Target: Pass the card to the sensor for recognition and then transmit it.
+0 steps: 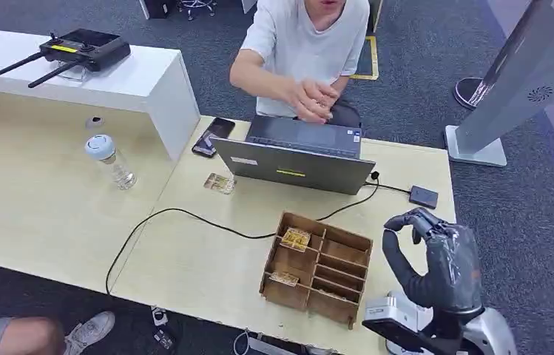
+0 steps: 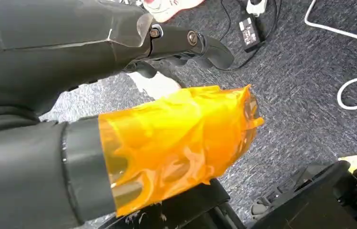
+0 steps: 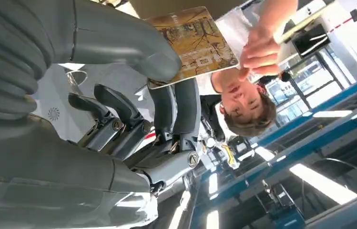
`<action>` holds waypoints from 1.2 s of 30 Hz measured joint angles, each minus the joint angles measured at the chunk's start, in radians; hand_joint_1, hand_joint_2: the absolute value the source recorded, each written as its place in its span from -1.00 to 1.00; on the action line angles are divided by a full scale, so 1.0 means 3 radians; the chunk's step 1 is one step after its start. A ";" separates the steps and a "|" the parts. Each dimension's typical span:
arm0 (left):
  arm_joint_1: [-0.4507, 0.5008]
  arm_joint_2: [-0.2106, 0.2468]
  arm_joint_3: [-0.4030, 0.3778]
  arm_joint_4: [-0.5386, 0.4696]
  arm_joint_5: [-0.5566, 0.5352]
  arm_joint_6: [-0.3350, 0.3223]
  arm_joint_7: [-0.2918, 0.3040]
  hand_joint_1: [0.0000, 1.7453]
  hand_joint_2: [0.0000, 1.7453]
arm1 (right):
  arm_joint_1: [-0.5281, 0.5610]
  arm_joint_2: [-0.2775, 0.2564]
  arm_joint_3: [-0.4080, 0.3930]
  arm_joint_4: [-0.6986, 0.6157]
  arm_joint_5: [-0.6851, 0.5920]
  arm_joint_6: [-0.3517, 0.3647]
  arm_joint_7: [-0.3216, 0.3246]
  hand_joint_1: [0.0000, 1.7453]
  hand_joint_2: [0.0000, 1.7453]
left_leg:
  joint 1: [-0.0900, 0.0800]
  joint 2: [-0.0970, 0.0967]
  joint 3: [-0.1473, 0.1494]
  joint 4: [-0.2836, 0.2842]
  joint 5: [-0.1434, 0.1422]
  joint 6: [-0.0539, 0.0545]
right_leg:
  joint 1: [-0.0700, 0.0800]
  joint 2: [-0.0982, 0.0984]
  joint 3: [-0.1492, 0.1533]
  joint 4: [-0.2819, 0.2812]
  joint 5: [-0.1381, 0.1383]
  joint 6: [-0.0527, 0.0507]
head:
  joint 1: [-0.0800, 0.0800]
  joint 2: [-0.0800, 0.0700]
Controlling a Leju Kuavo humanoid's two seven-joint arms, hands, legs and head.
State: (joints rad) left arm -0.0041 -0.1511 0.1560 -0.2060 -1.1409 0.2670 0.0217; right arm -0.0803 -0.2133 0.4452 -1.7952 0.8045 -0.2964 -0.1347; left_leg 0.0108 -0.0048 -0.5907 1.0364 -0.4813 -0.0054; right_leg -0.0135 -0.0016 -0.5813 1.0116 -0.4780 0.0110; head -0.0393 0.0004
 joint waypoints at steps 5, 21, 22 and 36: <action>0.0000 0.0000 0.0000 0.0000 -0.0049 -0.0001 -0.0003 -1.00 -1.00 | -0.0086 0.0085 -0.0053 0.0009 -0.0008 -0.0080 0.0003 1.00 1.00 | 0.0000 0.0000 0.0000 0.0000 0.0000 0.0000 | 0.0000 0.0000 0.0000 0.0000 0.0000 0.0000 | 0.0000 0.0000; -0.0003 0.0000 -0.0075 0.0000 -0.0190 -0.0037 -0.0003 -1.00 -1.00 | -0.0469 0.0324 -0.0145 0.0373 0.0011 -0.0103 0.0102 1.00 1.00 | 0.0000 0.0000 0.0000 0.0000 0.0000 0.0000 | 0.0000 0.0000 0.0000 0.0000 0.0000 0.0000 | 0.0001 0.0000; -0.0003 0.0000 -0.0080 0.0000 -0.0196 -0.0042 -0.0003 -1.00 -1.00 | -0.0486 0.0340 -0.0144 0.0404 0.0019 -0.0098 0.0122 1.00 1.00 | 0.0000 0.0000 0.0000 0.0000 0.0000 0.0000 | 0.0000 0.0000 0.0001 0.0000 0.0000 0.0000 | 0.0000 0.0000; -0.0006 0.0001 -0.0098 0.0000 -0.0228 -0.0083 -0.0004 -1.00 -1.00 | -0.0614 0.0454 -0.0065 0.0738 0.0103 0.0039 0.0201 -1.00 1.00 | 0.0000 0.0000 0.0000 0.0000 0.0000 0.0000 | 0.0000 0.0000 0.0001 0.0000 0.0000 0.0000 | 0.0000 0.0000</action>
State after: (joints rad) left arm -0.0060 -0.1507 0.1266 -0.2060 -1.2093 0.2422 0.0206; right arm -0.2645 -0.0771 0.4257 -1.5740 0.8354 -0.2846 -0.0744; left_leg 0.0108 -0.0049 -0.5908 1.0364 -0.4812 -0.0054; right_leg -0.0135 -0.0017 -0.5811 1.0117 -0.4780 0.0109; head -0.0393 0.0004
